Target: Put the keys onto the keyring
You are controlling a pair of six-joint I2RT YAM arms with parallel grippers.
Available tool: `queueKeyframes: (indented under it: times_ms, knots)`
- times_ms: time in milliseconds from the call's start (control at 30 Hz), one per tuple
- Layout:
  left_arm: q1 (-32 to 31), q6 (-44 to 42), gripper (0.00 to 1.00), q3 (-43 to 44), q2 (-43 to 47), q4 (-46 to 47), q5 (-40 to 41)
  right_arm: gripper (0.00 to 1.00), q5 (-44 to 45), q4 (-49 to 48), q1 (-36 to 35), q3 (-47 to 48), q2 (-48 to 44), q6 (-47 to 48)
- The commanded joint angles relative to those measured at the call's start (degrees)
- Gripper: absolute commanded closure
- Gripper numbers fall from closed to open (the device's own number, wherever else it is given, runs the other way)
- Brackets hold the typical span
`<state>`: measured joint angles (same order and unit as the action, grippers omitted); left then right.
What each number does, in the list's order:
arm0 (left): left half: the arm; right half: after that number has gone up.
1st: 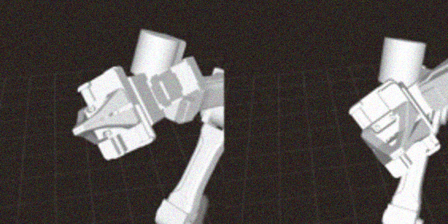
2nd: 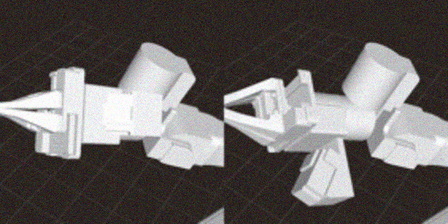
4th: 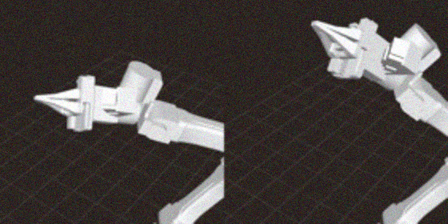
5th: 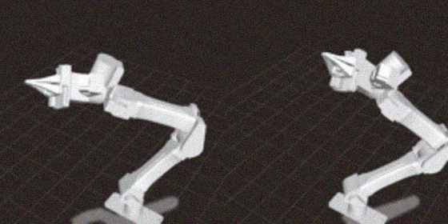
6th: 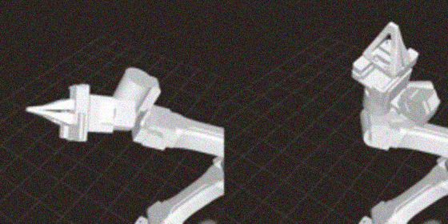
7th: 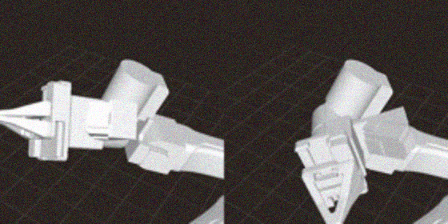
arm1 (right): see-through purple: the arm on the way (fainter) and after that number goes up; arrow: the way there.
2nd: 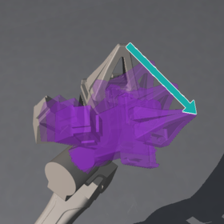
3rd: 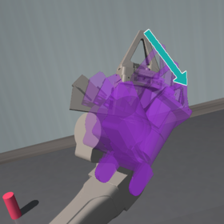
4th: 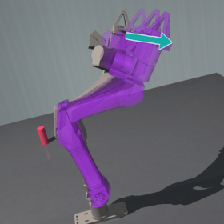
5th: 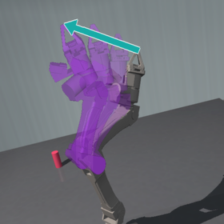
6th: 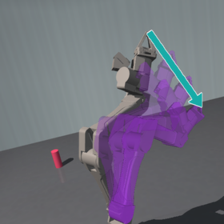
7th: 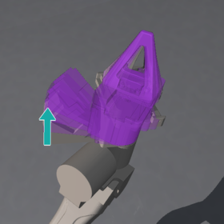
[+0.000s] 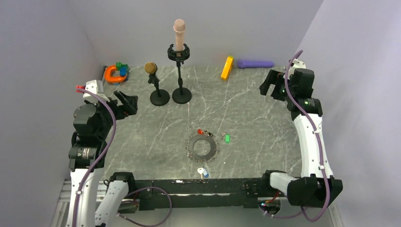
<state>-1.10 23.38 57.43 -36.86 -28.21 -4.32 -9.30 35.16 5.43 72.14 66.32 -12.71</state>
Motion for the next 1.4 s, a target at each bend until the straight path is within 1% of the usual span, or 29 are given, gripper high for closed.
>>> queueKeyframes:
  times_ms: [0, 200, 267, 300, 400, 500, 667, 733, 867, 967, 1033, 1100, 1167, 1233, 1300, 1367]
  knots:
    - [0.15, 0.62, 0.02, -0.29, 1.57, 2.37, -2.35, 0.0, -1.26, -0.98, -0.02, -0.71, -1.72, -0.87]
    - [0.2, 0.96, 0.02, -1.78, 2.34, 3.78, -3.73, 0.0, -7.57, -3.41, -0.07, -2.0, -2.08, 3.98]
    - [0.14, 1.2, 0.02, -2.32, 2.39, 4.45, -4.09, 0.0, -12.35, -4.75, -0.07, -3.0, -2.44, 7.59]
    - [0.14, 1.29, 0.02, -2.54, 2.38, 4.81, -4.41, 0.0, -15.98, -5.11, -0.09, -3.54, -2.62, 10.37]
    - [0.14, 1.41, 0.02, -3.21, 1.95, 5.78, -5.91, 0.0, -31.82, -4.9, -0.98, -5.34, -2.8, 20.74]
    - [0.14, 1.02, 0.02, -4.21, 1.54, 6.73, -8.61, 0.0, -42.45, -3.42, -4.36, -6.69, -2.74, 28.75]
    - [0.15, -0.61, 0.02, -6.73, 2.84, 8.71, -11.67, 0.0, -40.58, 2.69, -17.93, -7.33, -0.48, 43.11]
    - [0.14, -1.38, 0.02, -8.45, 4.21, 10.64, -12.41, 0.0, -39.74, 4.53, -22.28, -7.57, 0.98, 48.27]
    - [0.14, -2.42, 0.02, -13.24, 7.45, 15.05, -14.02, 0.0, -40.63, 4.94, -28.06, -9.76, 2.58, 59.51]
    - [0.14, -3.31, 0.02, -17.98, 10.83, 18.58, -14.92, 0.0, -45.06, 8.86, -30.44, -9.7, 5.07, 71.86]
    - [0.19, -4.24, 0.02, -21.03, 13.0, 20.4, -15.39, 0.0, -46.34, 9.4, -32.58, -8.5, 8.18, 72.87]
    - [0.14, -4.99, 0.02, -23.46, 14.92, 21.34, -15.36, 0.0, -45.19, 8.96, -35.64, -7.41, 11.86, 72.99]
    - [0.21, -5.23, 0.02, -24.93, 16.28, 21.12, -14.52, 0.0, -39.91, 6.07, -40.02, -7.34, 14.95, 71.82]
    - [0.14, -5.06, 0.02, -25.02, 17.08, 19.6, -12.62, 0.0, -36.67, 2.49, -43.0, -7.72, 17.44, 70.99]
    - [0.14, -5.23, 0.02, -24.87, 17.5, 18.05, -10.17, 0.03, -35.49, -0.53, -44.54, -7.25, 20.31, 71.24]
    - [0.16, -4.45, 0.01, -24.76, 17.81, 16.18, -7.06, 0.08, -34.8, -3.02, -45.17, -5.83, 24.1, 69.35]
